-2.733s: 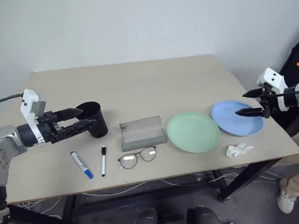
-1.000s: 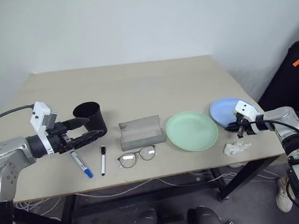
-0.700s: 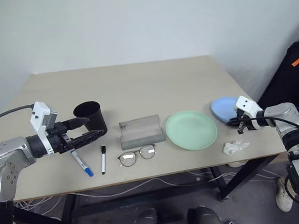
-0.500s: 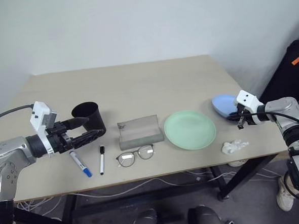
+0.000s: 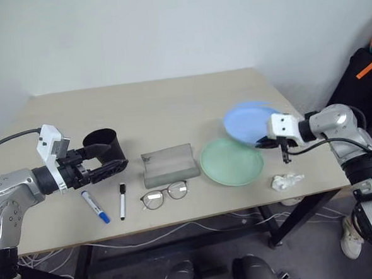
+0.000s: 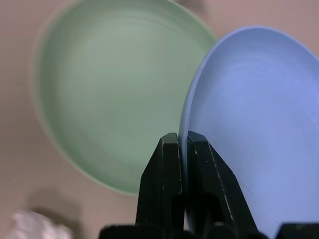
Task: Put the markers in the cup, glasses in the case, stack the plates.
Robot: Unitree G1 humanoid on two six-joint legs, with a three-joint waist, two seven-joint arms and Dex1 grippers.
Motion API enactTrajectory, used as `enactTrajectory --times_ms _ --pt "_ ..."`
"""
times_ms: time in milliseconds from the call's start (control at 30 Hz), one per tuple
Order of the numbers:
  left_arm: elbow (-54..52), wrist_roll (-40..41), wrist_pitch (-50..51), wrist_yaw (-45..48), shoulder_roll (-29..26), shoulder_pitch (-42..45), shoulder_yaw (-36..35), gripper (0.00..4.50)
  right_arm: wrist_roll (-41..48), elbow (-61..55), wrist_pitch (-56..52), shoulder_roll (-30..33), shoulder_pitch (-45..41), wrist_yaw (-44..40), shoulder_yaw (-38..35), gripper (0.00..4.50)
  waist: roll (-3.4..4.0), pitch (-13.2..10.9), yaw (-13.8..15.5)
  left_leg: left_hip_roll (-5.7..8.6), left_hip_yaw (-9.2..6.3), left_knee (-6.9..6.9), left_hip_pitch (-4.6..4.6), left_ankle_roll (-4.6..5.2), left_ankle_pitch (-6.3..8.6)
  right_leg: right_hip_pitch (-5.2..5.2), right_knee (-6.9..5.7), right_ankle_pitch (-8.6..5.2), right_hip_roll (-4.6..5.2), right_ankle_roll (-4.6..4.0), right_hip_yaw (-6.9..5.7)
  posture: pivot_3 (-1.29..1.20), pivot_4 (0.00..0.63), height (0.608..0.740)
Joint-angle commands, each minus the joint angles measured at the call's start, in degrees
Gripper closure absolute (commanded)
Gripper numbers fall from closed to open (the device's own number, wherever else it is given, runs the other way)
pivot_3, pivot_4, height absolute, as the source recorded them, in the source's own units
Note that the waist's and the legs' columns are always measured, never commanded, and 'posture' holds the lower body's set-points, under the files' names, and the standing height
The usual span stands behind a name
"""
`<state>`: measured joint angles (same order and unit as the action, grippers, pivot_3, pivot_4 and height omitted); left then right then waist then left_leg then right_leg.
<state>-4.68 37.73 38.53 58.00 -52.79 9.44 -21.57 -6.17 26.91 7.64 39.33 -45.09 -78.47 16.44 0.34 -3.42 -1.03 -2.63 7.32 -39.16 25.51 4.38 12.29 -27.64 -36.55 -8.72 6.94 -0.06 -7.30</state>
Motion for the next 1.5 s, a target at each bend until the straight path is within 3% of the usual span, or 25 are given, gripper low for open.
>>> enactTrajectory --times_ms 33,167,200,267,300,367,433,467,500,533,633,1100,1200,1400,1433,1500 --pt "-0.7 0.2 -0.7 0.0 -0.3 0.6 -1.2 0.00 2.2 -6.6 2.2 -0.2 0.4 -2.0 0.4 4.46 0.00 0.0 -0.1 -0.05 0.01 0.00 0.03 0.00 0.00 0.00 0.01 0.00 0.00 0.00 -0.03 0.00 0.000 0.701" --pt "-0.8 0.2 -0.6 -0.1 -0.4 0.5 -1.4 0.00 2.9 -9.1 2.1 -1.1 1.2 -2.4 1.4 4.46 -0.11 0.0 0.0 -0.23 0.08 0.14 0.15 0.00 0.00 -0.06 -0.26 0.01 -0.05 -0.01 0.08 0.00 0.000 0.701" --pt "-1.0 0.3 -0.6 -0.1 -0.4 0.3 -1.5 0.00 3.2 -9.6 1.7 -1.6 1.4 -2.3 1.6 4.46 -0.47 0.1 0.0 -0.22 0.25 0.39 0.22 0.00 0.00 -0.10 -0.94 -0.02 -0.03 0.01 0.36 0.00 0.000 0.701" --pt "-1.5 0.5 -0.3 -0.3 -0.4 -0.3 -2.1 0.00 3.3 -10.1 1.3 -2.3 1.8 -2.1 1.9 4.46 -1.26 0.1 0.0 -0.14 1.33 0.70 -0.24 -0.04 -0.02 -0.18 -3.44 -1.92 -0.05 -0.93 1.56 0.00 0.000 0.701" --pt "-1.7 0.6 -0.3 -0.3 -0.5 -0.5 -2.3 0.00 3.2 -10.0 1.3 -2.4 2.0 -2.0 2.0 4.46 -1.27 0.1 0.2 0.00 1.86 0.76 -0.62 -0.25 -0.15 -0.64 -3.93 -2.54 0.12 -0.89 2.10 0.00 0.000 0.701" --pt "-1.9 0.7 -0.1 -0.5 -0.5 -1.0 -2.7 0.00 3.0 -10.6 1.0 -2.6 3.0 -1.9 2.4 4.46 -0.67 -0.2 1.0 -0.08 0.78 -0.08 -0.82 -1.18 0.04 -0.59 -3.51 -2.76 0.38 -1.28 1.63 0.00 0.000 0.701" --pt "-2.1 0.8 0.0 -0.7 -0.5 -1.2 -2.8 0.00 2.9 -11.2 0.7 -2.7 3.6 -1.8 2.7 4.46 -0.07 -0.5 1.1 0.11 -1.89 -1.40 -0.75 -1.50 0.90 0.35 -2.99 -2.70 0.59 -1.37 -0.70 0.00 0.000 0.701" --pt "-2.1 0.8 0.0 -0.7 -0.5 -1.3 -2.8 0.00 3.0 -11.7 0.6 -2.6 4.1 -1.9 2.9 4.46 0.39 -0.4 1.0 0.09 -2.42 -1.71 -0.62 -1.42 1.37 0.69 -2.83 -2.67 0.74 -1.33 -1.77 0.00 0.000 0.701" --pt "-2.2 0.9 0.0 -0.8 -0.5 -1.3 -2.8 0.00 3.1 -12.4 0.2 -2.6 4.5 -2.1 3.1 4.46 0.29 -0.4 0.9 0.02 -3.29 -1.76 -0.37 -1.39 1.44 1.23 -2.00 -2.58 0.61 -1.16 -2.90 0.00 0.000 0.701" --pt "-2.2 0.9 0.0 -0.8 -0.5 -1.3 -2.9 0.00 3.2 -12.9 0.0 -2.6 4.9 -2.2 3.1 4.46 0.22 -0.4 0.9 -0.14 -3.39 -1.62 0.02 -1.39 1.44 1.12 -1.67 -2.51 0.54 -0.91 -3.12 0.00 0.000 0.701" --pt "-2.1 0.8 0.2 -0.9 -0.5 -0.9 -2.5 0.00 3.5 -14.8 -1.0 -2.4 6.2 -2.4 3.6 4.46 -0.05 -0.3 0.8 0.28 -3.20 -1.63 0.05 -1.32 1.45 0.49 -1.83 -2.27 -0.08 -0.58 -1.56 0.00 0.000 0.701" --pt "-2.2 0.9 1.0 -0.3 -1.3 -1.1 -2.8 0.00 3.4 -17.5 -2.7 -2.5 8.7 -1.9 4.2 4.46 -0.14 -0.4 1.3 0.26 -2.85 -1.46 -0.28 -1.47 1.52 0.52 -1.80 -1.94 -0.22 -0.90 -1.96 0.00 0.000 0.701" --pt "-2.2 0.9 1.1 -0.2 -1.3 -1.3 -2.9 0.00 3.6 -18.2 -3.2 -2.3 9.1 -1.9 4.1 3.86 -0.06 -0.4 1.3 0.11 -2.79 -1.41 -0.61 -1.47 1.53 0.84 -1.59 -1.94 -0.21 -0.90 -2.09 0.00 0.000 0.701" --pt "-2.2 1.0 1.4 -0.2 -1.2 -1.3 -2.7 0.00 5.5 -19.0 -6.4 -2.5 8.4 -1.4 2.8 1.88 -0.07 -0.4 1.3 -0.09 -2.81 -1.18 -0.91 -1.47 1.53 1.25 -0.99 -1.94 -0.04 -0.89 -2.65 0.00 0.000 0.701" --pt "-2.0 0.9 1.3 -0.1 -1.2 -1.2 -2.6 0.00 6.0 -18.4 -7.0 -2.4 7.7 -1.3 2.3 1.88 -0.08 -0.4 1.3 -0.09 -2.81 -1.17 -0.92 -1.47 1.54 1.24 -0.99 -1.94 -0.04 -0.89 -2.65 0.00 0.000 0.701" --pt "-1.9 1.0 1.4 -0.1 -1.1 -1.1 -2.5 0.00 7.5 -18.2 -9.0 -1.8 6.6 -1.7 1.2 1.31 -0.08 -0.4 1.3 -0.06 -2.82 -1.12 -0.92 -1.47 1.54 1.23 -1.00 -1.94 -0.04 -0.89 -2.64 0.00 0.000 0.701"
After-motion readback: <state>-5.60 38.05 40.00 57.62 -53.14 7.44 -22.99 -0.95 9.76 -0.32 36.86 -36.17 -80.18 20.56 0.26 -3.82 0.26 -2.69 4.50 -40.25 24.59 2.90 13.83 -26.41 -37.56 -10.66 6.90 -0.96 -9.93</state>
